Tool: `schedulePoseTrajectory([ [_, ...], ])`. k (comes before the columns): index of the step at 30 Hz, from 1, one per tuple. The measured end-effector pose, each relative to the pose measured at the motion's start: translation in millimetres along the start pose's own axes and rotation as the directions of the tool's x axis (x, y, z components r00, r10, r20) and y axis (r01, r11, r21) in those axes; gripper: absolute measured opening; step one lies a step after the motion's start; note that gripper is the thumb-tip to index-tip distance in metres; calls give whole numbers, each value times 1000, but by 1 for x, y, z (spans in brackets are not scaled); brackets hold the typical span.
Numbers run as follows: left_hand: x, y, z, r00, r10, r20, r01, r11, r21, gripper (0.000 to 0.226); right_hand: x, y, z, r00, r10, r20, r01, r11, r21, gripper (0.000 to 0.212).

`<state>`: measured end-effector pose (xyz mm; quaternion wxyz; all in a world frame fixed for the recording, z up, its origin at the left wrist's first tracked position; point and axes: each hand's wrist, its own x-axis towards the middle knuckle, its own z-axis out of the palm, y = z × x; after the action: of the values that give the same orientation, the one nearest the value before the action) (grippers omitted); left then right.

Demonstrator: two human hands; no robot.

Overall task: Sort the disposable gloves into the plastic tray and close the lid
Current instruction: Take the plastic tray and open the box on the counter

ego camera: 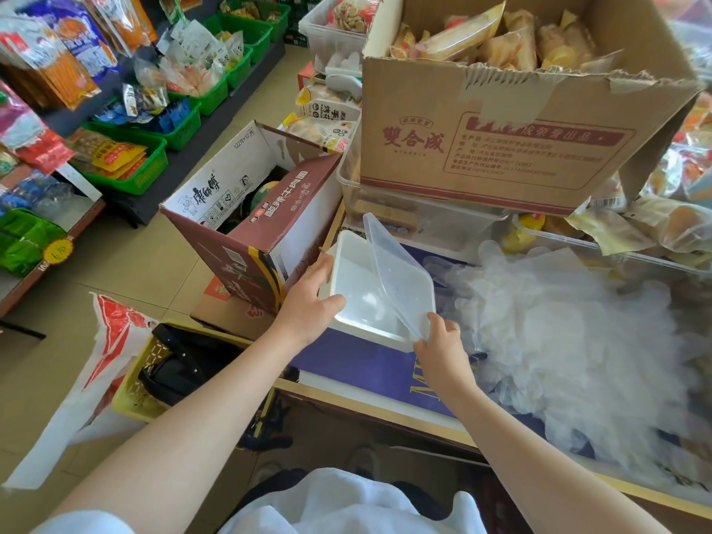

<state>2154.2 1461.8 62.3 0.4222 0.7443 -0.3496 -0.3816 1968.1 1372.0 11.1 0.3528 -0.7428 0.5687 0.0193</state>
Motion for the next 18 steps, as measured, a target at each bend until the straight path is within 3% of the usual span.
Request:
schedulePoseTrajectory([
  [4, 0, -3, -1, 1000, -19, -20, 19, 1000, -10, 60, -1, 11, -4, 996, -77, -49, 74, 996, -47, 52],
  [9, 0, -13, 1, 998, -55, -18, 54, 998, -38, 58, -1, 18, -9, 956, -231, -179, 172, 940, -296, 42],
  [12, 0, -22, 8, 994, -88, -61, 86, 996, -39, 45, 4, 15, -13, 898, -364, -246, 292, 914, -282, 47],
  [14, 2, -25, 11, 990, -95, -103, 89, 994, -58, 42, 9, 16, -17, 828, -478, -293, 367, 857, -361, 49],
  [18, 7, -37, 1, 990, -102, -101, 113, 987, 114, 60, 16, 13, -46, 690, -636, -344, 443, 748, -494, 29],
])
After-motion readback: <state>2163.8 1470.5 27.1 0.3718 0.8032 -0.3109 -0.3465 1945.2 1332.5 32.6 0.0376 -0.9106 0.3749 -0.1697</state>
